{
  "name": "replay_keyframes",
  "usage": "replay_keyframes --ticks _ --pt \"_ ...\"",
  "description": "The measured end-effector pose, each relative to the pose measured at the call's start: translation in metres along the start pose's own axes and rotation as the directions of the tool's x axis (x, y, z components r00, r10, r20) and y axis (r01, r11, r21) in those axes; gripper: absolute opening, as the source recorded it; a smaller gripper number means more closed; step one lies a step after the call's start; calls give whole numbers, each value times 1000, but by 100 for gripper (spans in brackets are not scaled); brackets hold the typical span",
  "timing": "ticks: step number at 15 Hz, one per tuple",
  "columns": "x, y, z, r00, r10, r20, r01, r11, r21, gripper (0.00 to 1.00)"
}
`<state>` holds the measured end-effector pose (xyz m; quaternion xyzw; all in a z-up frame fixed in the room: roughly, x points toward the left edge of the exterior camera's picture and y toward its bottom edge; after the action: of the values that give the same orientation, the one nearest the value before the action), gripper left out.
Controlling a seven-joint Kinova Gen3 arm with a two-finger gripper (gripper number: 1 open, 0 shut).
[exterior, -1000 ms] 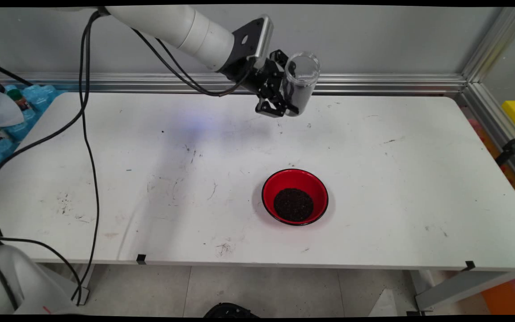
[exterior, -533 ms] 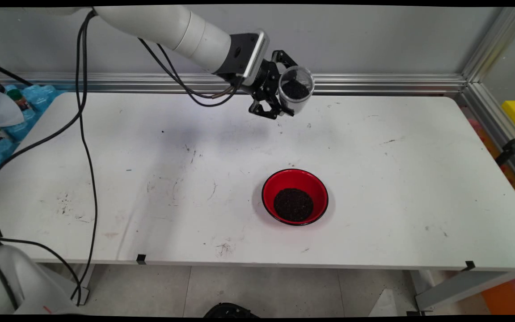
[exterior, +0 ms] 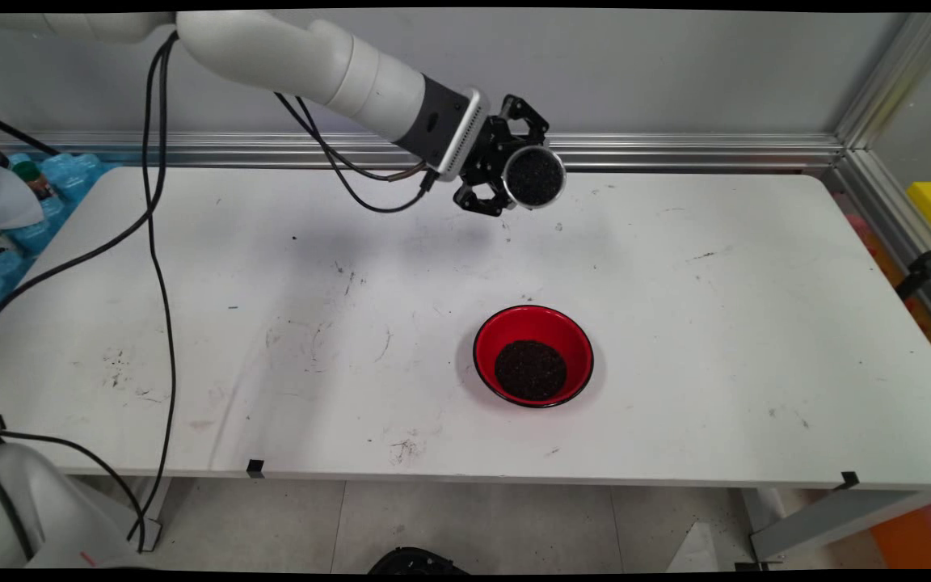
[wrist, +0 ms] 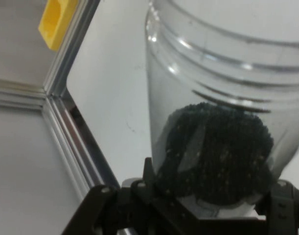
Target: Pour the black seasoning powder in the red bowl
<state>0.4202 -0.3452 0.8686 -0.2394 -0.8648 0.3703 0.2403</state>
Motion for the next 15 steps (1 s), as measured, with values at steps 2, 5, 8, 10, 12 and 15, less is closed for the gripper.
replay_keyframes --ticks 2,5,8,10,12,15 --pt "1 1 6 999 43 6 -43 999 14 0" --pt "3 4 15 994 111 16 -111 993 32 0" --pt "4 8 22 985 171 22 -172 984 45 0" --pt "5 10 26 977 212 24 -213 976 52 0" --pt "5 12 28 969 247 24 -248 967 59 0" --pt "6 17 31 957 291 20 -292 954 63 0"
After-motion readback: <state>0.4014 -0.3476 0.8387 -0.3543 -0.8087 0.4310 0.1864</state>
